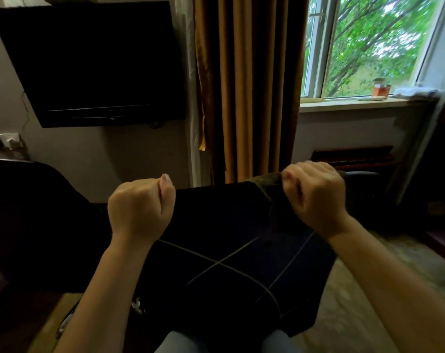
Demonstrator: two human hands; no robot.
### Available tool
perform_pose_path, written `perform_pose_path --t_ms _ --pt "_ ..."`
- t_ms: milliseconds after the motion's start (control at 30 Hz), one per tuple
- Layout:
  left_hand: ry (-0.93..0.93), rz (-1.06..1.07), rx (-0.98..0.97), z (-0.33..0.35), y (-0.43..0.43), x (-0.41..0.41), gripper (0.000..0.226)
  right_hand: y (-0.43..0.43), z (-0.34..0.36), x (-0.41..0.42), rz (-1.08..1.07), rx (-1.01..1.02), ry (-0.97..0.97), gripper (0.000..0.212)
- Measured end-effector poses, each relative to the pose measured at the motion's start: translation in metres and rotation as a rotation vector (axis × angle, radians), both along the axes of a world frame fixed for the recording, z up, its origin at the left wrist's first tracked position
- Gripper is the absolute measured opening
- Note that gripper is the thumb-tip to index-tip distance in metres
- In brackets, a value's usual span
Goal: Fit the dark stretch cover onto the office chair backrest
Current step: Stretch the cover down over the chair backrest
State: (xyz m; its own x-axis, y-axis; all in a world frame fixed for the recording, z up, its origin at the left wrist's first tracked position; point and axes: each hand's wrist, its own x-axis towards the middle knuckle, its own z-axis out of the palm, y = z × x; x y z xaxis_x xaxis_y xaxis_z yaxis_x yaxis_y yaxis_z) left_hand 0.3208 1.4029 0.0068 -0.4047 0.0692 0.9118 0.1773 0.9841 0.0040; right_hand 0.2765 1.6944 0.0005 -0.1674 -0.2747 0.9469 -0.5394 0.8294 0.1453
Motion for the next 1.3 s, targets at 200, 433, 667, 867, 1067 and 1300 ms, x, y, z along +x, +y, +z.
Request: perform_pose_path --t_ms 200,433,667,867,1067,1300 --pt "-0.015 -0.005 -0.003 0.002 0.001 0.003 0.058 0.067 -0.012 -0.021 -0.014 -0.158 -0.046 0.047" --pt "0.000 0.019 0.024 0.003 0.007 0.007 0.055 0.099 -0.023 -0.038 -0.025 -0.373 -0.107 0.054" --pt "0.052 0.027 0.081 0.003 0.007 0.009 0.054 0.069 -0.017 -0.030 -0.124 -0.471 -0.045 0.050" --pt "0.090 0.027 0.082 0.004 0.009 0.007 0.052 0.017 -0.007 -0.011 -0.131 -0.459 -0.025 0.042" --pt "0.073 -0.027 0.098 0.005 0.007 0.008 0.047 -0.063 0.001 0.014 -0.132 -0.341 -0.070 0.043" --pt "0.085 -0.031 0.091 0.002 0.001 0.007 0.049 -0.141 0.008 0.036 -0.067 -0.102 -0.156 0.044"
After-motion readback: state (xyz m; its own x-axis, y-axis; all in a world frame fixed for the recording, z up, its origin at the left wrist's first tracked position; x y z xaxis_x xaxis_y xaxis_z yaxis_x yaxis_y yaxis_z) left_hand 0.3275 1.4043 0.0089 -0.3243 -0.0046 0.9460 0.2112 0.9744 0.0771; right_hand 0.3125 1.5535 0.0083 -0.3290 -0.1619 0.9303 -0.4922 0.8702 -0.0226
